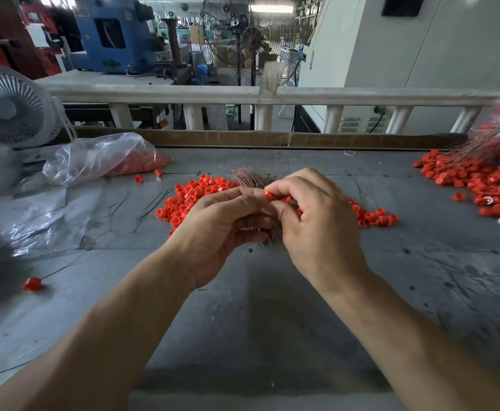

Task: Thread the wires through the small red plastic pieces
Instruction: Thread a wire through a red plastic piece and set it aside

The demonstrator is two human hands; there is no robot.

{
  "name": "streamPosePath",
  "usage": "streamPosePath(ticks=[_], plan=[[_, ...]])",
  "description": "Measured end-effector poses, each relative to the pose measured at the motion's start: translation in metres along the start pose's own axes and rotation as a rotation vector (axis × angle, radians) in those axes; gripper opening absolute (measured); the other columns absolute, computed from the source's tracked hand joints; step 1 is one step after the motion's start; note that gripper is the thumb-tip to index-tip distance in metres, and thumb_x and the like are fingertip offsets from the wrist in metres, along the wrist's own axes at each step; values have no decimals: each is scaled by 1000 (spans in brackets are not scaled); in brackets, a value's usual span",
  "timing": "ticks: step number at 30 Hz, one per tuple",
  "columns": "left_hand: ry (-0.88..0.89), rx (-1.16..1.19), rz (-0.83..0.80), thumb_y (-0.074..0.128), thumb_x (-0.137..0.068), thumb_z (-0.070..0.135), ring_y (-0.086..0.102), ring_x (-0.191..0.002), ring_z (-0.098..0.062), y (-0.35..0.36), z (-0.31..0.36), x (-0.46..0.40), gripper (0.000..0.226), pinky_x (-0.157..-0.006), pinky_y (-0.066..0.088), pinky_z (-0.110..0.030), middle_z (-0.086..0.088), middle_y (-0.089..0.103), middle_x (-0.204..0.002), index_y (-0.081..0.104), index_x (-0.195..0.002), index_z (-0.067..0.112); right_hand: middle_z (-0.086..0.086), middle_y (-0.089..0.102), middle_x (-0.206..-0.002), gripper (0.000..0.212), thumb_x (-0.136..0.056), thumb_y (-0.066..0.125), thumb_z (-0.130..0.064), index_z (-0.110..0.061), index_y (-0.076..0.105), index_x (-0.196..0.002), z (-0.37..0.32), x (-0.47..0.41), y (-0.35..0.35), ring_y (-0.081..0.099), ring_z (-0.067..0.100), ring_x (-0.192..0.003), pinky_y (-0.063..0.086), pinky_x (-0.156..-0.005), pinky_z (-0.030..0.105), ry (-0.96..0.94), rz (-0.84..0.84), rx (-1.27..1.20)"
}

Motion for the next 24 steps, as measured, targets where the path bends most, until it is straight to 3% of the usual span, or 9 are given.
streamPosePath(ticks=[6,14,19,24], plan=[[-24,-11,-45,64,-90,21,65,-90,-24,3,0,0,44,-88,51,-39,-19,67,-106,63,-120,-11,-2,66,-93,5,-90,74,-17,-12,74,-93,-2,0,-3,63,20,-91,54,-72,39,-39,27,32],[-7,-24,-98,60,-94,22,62,-98,-31,5,2,2,47,-90,51,-42,-24,66,-112,58,-122,-16,2,66,-89,6,-91,70,-12,-8,74,-89,-5,-1,-8,62,22,-87,54,-74,38,-92,87,23],[18,-10,-74,63,-91,22,64,-88,-24,1,5,1,38,-87,49,-43,-18,67,-102,62,-118,-6,-5,65,-94,9,-92,72,-23,-15,75,-94,-5,-5,-8,58,16,-91,48,-78,27,-128,29,21],[54,14,-58,66,-87,21,64,-83,-20,-2,4,-1,29,-83,51,-39,-14,70,-100,69,-110,2,-3,63,-103,24,-89,78,-20,-15,74,-113,-1,-5,-7,59,13,-94,53,-78,32,-92,3,-17]])
Point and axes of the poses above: each hand's wrist, its own x-axis away from the middle knuckle, its own y-axis out of the palm, z = x × y, the point moved 5 cm from there along -x, towards the middle knuckle
